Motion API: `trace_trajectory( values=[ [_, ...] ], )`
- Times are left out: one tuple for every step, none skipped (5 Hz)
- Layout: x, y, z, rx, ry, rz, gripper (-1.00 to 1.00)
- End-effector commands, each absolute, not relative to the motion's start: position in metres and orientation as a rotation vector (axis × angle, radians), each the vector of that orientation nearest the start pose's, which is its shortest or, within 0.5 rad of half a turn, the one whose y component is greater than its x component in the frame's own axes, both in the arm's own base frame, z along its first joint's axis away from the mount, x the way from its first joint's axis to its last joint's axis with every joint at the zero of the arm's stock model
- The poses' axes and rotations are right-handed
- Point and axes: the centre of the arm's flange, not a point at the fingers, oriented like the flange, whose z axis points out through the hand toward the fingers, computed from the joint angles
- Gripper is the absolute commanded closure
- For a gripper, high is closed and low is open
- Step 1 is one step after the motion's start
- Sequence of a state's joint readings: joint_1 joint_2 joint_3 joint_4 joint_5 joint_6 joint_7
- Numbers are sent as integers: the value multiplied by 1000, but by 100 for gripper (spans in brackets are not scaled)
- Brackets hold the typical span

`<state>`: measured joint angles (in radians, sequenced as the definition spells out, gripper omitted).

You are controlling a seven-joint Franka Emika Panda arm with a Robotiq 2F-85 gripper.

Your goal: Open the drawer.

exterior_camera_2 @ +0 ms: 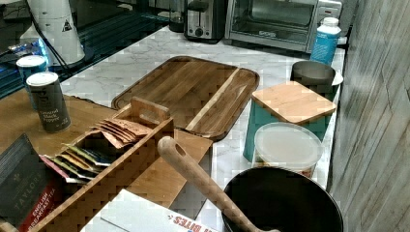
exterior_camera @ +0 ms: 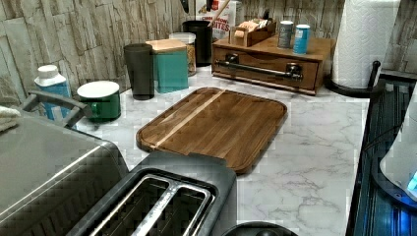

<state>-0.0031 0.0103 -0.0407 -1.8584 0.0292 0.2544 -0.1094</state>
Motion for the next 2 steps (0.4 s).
trace_trajectory(
  values=[
    [557,-26,495,-2910,1130,111,-100],
    [547,-41,484,-3054,822,65,-100]
  ],
)
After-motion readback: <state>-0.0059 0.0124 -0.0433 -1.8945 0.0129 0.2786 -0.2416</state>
